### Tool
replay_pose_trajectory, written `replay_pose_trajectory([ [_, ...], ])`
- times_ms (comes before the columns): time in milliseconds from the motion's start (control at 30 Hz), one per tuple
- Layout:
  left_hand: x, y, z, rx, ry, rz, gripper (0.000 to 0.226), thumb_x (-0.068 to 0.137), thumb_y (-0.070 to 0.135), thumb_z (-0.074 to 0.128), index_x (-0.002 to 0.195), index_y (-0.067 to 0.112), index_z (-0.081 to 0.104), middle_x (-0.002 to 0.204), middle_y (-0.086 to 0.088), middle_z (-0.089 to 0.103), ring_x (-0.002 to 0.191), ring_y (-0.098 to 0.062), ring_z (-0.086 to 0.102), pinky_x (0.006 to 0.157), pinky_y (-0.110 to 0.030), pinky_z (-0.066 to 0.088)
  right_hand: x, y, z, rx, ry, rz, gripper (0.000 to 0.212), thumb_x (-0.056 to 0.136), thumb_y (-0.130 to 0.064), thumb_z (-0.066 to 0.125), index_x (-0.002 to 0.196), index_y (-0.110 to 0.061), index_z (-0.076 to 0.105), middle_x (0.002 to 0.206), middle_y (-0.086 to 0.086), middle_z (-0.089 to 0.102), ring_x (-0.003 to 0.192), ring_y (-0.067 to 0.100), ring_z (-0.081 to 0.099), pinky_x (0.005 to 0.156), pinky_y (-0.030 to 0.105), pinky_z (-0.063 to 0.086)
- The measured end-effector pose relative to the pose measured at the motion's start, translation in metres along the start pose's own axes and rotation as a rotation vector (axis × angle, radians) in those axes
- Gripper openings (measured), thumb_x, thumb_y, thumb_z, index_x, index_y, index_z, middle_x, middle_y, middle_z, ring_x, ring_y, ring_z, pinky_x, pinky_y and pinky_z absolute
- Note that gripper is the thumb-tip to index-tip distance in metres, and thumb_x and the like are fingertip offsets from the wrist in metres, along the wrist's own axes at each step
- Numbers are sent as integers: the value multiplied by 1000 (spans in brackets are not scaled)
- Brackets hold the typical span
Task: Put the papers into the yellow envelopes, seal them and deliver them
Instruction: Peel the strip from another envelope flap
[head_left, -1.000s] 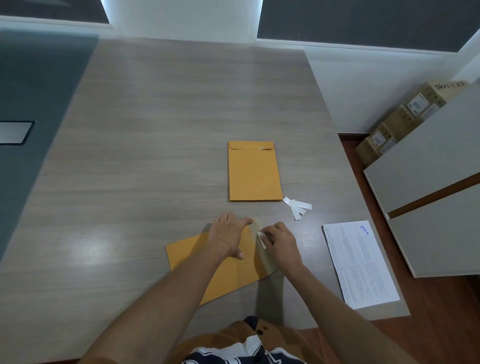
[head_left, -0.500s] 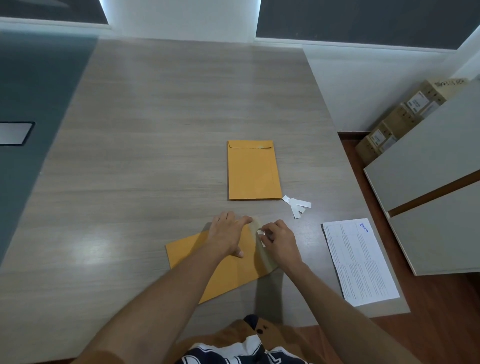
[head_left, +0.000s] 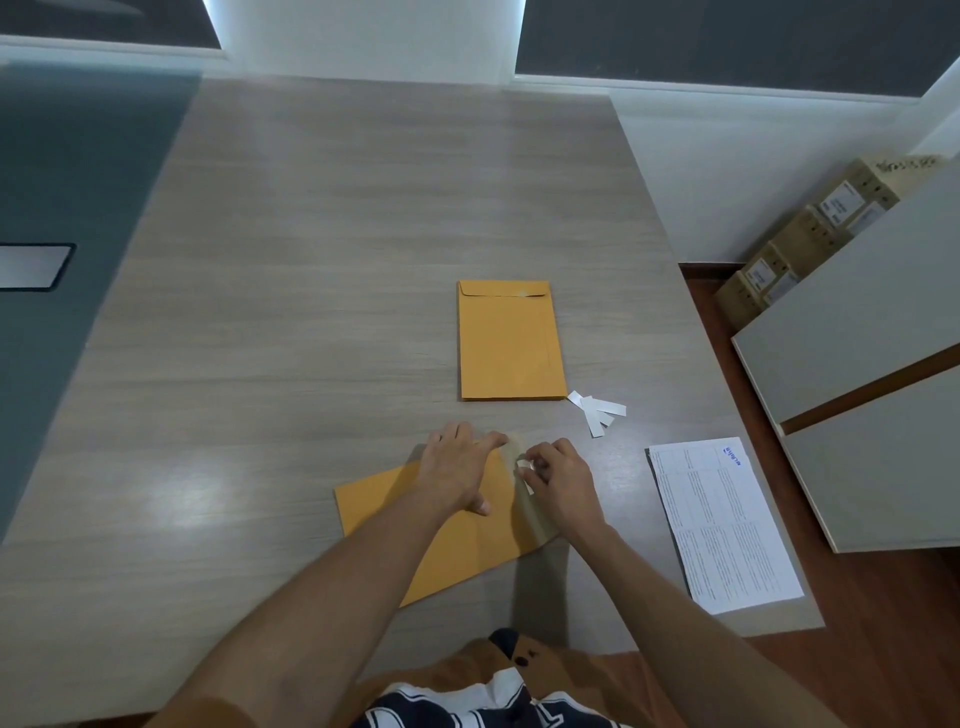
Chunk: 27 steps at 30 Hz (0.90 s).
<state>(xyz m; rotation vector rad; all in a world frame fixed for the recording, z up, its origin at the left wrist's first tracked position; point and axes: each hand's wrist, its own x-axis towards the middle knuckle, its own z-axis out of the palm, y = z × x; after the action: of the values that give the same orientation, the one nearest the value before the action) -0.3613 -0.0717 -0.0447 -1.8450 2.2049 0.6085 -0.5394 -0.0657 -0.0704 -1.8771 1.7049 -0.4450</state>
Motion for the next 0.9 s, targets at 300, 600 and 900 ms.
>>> replay_pose_trajectory([
  [300,0,-1,1,-4,-1,-3,99,65,52,84,144,40,26,126,-7,47,121,-26,41,101,-38,36,2,-1,-3,64,13,73,13,85,-29,74,91,-18,72,89,-3,56,71,3,55,66,6,40],
  [600,0,0,0,-8,0,-8,100,65,52,85,145,40,26,127,-7,46,123,-26,40,102,-38,35,7,-9,-9,122,-11,165,11,80,-25,79,83,-21,69,88,-5,59,72,3,57,60,5,40],
  [900,-1,2,-2,-3,1,-9,99,65,52,84,145,40,26,127,-7,46,123,-26,40,101,-38,35,5,-15,-15,205,-48,196,10,83,-13,75,80,-18,67,78,-6,68,69,3,61,62,4,44],
])
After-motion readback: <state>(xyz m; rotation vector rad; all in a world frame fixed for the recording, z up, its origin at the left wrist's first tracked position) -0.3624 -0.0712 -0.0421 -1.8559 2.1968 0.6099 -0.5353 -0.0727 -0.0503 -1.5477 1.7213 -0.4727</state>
